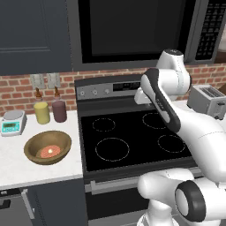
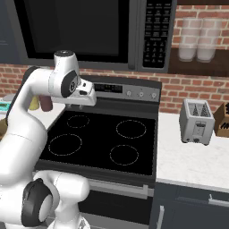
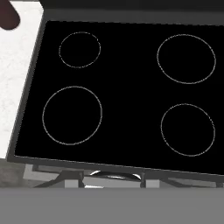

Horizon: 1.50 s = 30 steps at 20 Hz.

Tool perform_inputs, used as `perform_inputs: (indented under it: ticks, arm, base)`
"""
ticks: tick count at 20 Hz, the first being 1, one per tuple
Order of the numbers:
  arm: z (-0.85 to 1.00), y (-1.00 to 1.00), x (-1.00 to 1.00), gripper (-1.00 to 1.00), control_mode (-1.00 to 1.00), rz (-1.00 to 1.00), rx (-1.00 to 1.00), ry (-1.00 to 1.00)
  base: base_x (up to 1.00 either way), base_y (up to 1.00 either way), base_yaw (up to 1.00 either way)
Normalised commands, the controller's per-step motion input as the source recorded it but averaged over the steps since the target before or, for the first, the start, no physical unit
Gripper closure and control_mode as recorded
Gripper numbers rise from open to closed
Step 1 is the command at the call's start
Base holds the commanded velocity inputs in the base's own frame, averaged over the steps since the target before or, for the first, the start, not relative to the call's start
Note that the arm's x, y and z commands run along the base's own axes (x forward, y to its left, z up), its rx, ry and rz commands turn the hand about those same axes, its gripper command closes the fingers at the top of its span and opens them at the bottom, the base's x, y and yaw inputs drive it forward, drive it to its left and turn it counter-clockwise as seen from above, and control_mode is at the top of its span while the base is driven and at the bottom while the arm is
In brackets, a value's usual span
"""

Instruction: Open the microwave, place the bowl with waffle inside the microwave, then close the microwave door and turn it on.

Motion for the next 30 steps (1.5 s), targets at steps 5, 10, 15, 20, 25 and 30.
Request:
perform_inputs:
  ticks: [5, 10, 15, 20, 25, 30]
  arm:
    - [0.00, 0.00, 0.00, -1.00, -1.00, 0.00, 0.00, 0.00]
    - [-0.02, 0.00, -0.21, -1.00, -1.00, -0.04, 0.00, 0.01]
    - [0.00, -0.01, -0.40, -1.00, -1.00, -0.12, 0.00, -0.02]
    - [0.17, -0.06, -0.59, -1.00, -1.00, -0.05, 0.01, -0.30]
    - [0.59, -0.04, -0.26, -1.00, -1.00, 0.00, 0.00, -0.50]
    - [0.50, -0.48, -0.11, -1.00, -1.00, 0.04, 0.00, -0.44]
  base:
    - [0.00, 0.00, 0.00]
    - [0.00, 0.00, 0.00]
    - [0.00, 0.00, 0.00]
    - [0.00, 0.00, 0.00]
    - [0.00, 0.00, 0.00]
    - [0.00, 0.00, 0.00]
